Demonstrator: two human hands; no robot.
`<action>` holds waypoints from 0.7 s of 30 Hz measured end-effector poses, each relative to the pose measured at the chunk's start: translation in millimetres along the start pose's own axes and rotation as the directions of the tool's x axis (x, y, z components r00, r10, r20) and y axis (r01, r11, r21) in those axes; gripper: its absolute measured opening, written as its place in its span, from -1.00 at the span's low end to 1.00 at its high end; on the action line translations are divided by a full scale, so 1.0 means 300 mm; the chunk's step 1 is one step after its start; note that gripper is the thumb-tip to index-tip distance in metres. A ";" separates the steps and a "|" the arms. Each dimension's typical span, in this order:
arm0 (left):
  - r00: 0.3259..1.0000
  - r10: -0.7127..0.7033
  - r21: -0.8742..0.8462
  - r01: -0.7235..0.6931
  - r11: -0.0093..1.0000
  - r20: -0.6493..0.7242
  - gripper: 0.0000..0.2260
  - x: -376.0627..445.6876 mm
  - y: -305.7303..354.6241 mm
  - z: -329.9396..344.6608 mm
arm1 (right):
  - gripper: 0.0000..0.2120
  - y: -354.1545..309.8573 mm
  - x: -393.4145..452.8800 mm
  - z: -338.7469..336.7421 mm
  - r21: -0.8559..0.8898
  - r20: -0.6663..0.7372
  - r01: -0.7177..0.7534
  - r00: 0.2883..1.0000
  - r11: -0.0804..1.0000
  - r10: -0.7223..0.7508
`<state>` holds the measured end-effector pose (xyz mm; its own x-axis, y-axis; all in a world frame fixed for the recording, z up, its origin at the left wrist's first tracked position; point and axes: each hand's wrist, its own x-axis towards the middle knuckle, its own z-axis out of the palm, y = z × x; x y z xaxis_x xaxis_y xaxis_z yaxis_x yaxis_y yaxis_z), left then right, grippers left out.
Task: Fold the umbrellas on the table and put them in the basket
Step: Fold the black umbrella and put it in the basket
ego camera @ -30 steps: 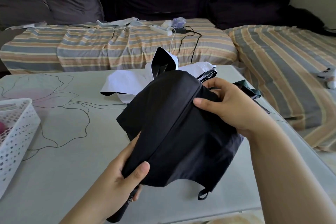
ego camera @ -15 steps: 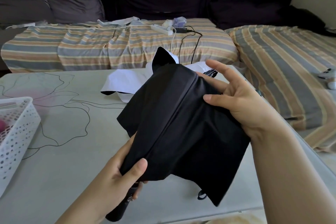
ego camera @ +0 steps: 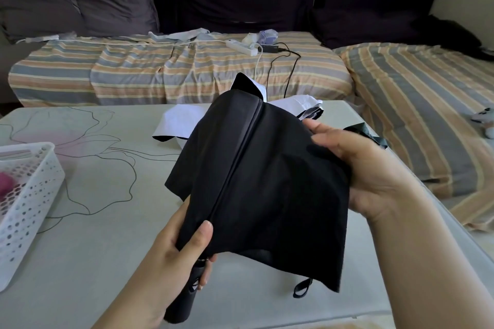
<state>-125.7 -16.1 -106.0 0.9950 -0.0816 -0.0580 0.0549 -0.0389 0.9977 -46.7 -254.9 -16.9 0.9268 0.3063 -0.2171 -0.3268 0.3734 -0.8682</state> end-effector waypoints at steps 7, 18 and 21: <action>0.996 0.056 0.076 -0.051 0.996 -0.068 -0.34 -0.002 -0.018 -0.003 | -0.40 -0.032 -0.049 0.023 -0.212 -0.035 0.032 0.999 0.977 -0.040; 0.973 0.133 -0.017 -0.139 0.990 -0.190 -0.56 0.014 -0.016 0.048 | -0.64 0.055 -0.048 0.136 0.138 -0.078 0.001 0.997 0.990 0.010; 0.971 0.130 -0.018 -0.137 0.990 -0.203 -0.56 0.018 -0.012 0.052 | -0.80 0.051 -0.053 0.148 -0.005 -0.187 0.077 0.979 0.997 -0.076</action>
<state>-121.9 -31.9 -110.5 0.9898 0.1178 0.0805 -0.0799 -0.0097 0.9968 -74.8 -215.3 -6.9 0.9673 0.1080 -0.2296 -0.2537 0.3915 -0.8845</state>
